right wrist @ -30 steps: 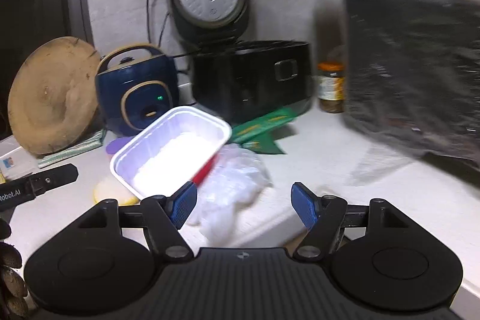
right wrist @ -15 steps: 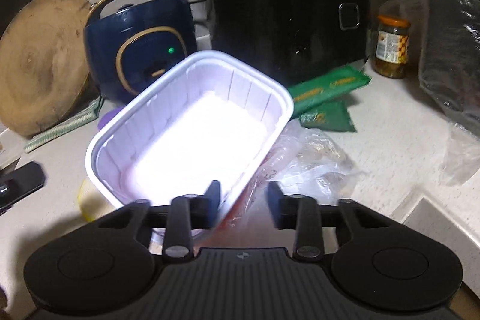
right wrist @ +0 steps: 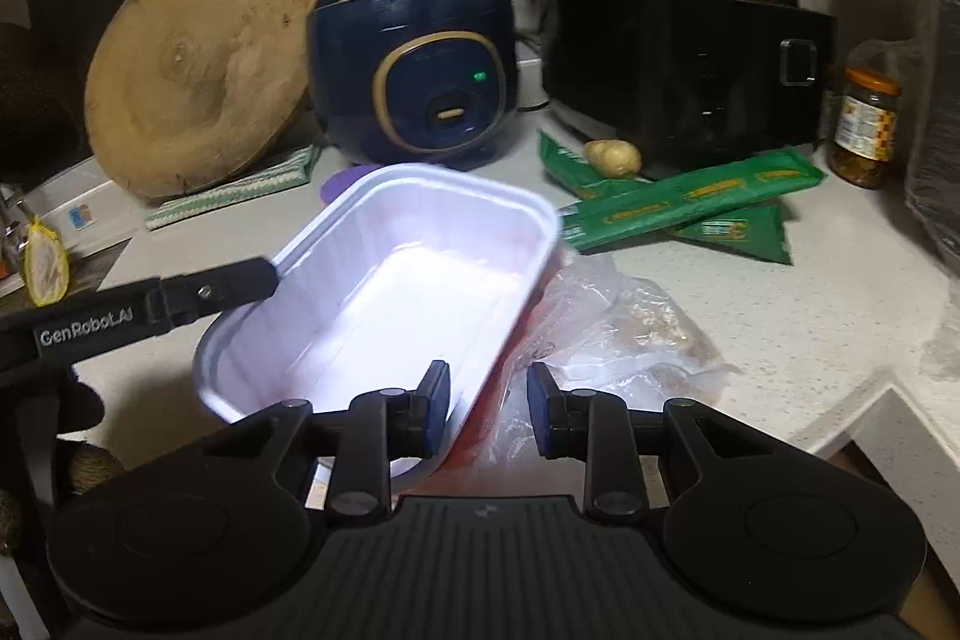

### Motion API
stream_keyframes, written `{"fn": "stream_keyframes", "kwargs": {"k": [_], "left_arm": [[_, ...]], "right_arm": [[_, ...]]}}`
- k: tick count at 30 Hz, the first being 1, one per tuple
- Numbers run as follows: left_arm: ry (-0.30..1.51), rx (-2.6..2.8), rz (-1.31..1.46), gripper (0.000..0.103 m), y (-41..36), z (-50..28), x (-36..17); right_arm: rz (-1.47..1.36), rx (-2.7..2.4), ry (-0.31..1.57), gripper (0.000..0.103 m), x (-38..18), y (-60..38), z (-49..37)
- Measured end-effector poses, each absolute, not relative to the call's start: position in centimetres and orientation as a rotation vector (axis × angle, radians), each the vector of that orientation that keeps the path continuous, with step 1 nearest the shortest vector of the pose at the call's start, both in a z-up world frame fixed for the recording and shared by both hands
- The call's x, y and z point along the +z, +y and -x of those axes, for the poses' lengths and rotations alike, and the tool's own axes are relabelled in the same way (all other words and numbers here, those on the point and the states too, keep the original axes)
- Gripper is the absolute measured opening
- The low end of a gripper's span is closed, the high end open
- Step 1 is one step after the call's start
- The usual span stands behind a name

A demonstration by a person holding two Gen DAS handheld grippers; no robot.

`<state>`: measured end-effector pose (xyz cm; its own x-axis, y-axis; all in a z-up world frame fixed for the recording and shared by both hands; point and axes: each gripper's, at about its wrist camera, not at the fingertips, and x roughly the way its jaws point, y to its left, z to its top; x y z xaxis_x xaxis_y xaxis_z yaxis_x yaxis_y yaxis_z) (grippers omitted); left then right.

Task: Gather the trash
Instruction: 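Grasp the rim of the white plastic container with the left gripper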

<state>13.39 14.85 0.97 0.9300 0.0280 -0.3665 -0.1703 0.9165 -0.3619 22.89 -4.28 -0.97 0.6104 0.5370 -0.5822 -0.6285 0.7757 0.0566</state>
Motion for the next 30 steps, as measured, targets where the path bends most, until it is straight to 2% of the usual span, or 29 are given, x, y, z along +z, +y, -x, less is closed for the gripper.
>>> {"fn": "stream_keyframes", "kwargs": {"k": [2,7,18,24,25,26,27,30], "left_arm": [[0.372,0.105,0.372,0.032,14.5,-13.5,0.9],[0.379,0.111,0.360,0.037,14.4,-13.6,0.8],[0.383,0.171,0.349,0.032,14.7,-13.8,0.6],[0.386,0.162,0.342,0.032,14.6,-13.8,0.7],[0.387,0.162,0.343,0.032,14.5,-13.8,0.7],[0.386,0.161,0.343,0.032,14.5,-13.8,0.7],[0.386,0.160,0.344,0.032,14.5,-13.8,0.7],[0.386,0.146,0.339,0.032,14.4,-13.8,0.7]], "right_arm": [[0.149,0.659,0.613,0.032,-0.9,-4.8,-23.2],[0.098,0.645,0.593,0.046,-0.2,-6.2,-23.4],[0.032,0.549,0.467,0.057,1.5,-8.7,-23.9],[0.018,0.576,0.634,0.057,-1.7,-7.8,-26.8],[0.035,0.566,0.647,0.052,-2.2,-7.5,-27.1],[0.068,0.550,0.646,0.036,-2.4,-7.2,-27.2],[0.101,0.528,0.634,0.025,-2.5,-7.0,-27.1],[0.094,0.460,0.557,0.012,-0.8,-7.9,-27.4]]}}
